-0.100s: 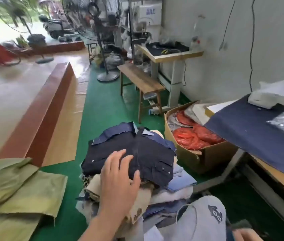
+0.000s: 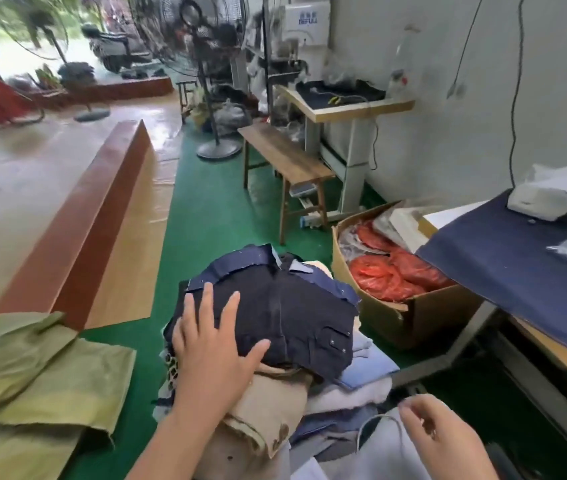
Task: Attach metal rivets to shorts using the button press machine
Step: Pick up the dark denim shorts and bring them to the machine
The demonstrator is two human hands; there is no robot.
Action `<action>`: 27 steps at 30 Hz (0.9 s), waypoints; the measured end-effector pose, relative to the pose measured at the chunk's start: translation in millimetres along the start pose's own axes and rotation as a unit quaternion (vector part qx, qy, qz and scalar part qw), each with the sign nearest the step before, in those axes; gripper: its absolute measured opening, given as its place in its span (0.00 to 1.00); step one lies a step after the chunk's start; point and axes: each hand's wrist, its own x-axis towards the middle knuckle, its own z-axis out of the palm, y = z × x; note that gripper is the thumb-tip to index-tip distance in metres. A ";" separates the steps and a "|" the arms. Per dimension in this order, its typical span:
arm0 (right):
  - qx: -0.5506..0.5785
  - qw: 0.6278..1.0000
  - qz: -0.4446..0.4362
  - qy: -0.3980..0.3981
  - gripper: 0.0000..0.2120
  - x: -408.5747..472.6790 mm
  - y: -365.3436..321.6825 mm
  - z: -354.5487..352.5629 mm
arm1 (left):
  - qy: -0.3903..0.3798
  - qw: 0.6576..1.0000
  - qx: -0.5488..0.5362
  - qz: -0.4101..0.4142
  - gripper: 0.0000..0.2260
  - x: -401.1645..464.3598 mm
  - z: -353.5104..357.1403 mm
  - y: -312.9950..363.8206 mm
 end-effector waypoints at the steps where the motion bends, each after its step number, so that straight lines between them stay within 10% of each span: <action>1: -0.029 0.999 -0.023 0.009 0.03 11.8 -36.4 6.4 | -0.040 0.999 0.007 -0.011 0.43 11.8 -1.1 -11.2; 5: -0.050 0.985 -0.159 -0.046 0.22 57.2 -86.2 47.9 | -0.121 0.993 0.010 0.012 0.37 35.9 7.5 -32.6; 12: -0.173 0.968 -0.182 -0.012 0.29 82.6 -105.3 76.1 | 0.106 0.982 -0.039 0.151 0.04 49.1 -0.2 -27.0; 21: 0.097 0.968 -0.182 0.146 0.09 80.6 -113.7 -20.4 | 0.032 0.940 -0.275 0.201 0.20 86.8 -56.4 39.3; 25: 0.178 0.972 -0.090 0.122 0.01 66.7 -107.7 -87.7 | -0.028 0.915 -0.088 0.393 0.42 84.2 -60.6 68.7; 27: 0.239 0.968 -0.046 0.066 0.03 54.4 -100.4 -116.8 | -0.014 0.895 -0.035 0.445 0.34 84.1 -58.8 87.9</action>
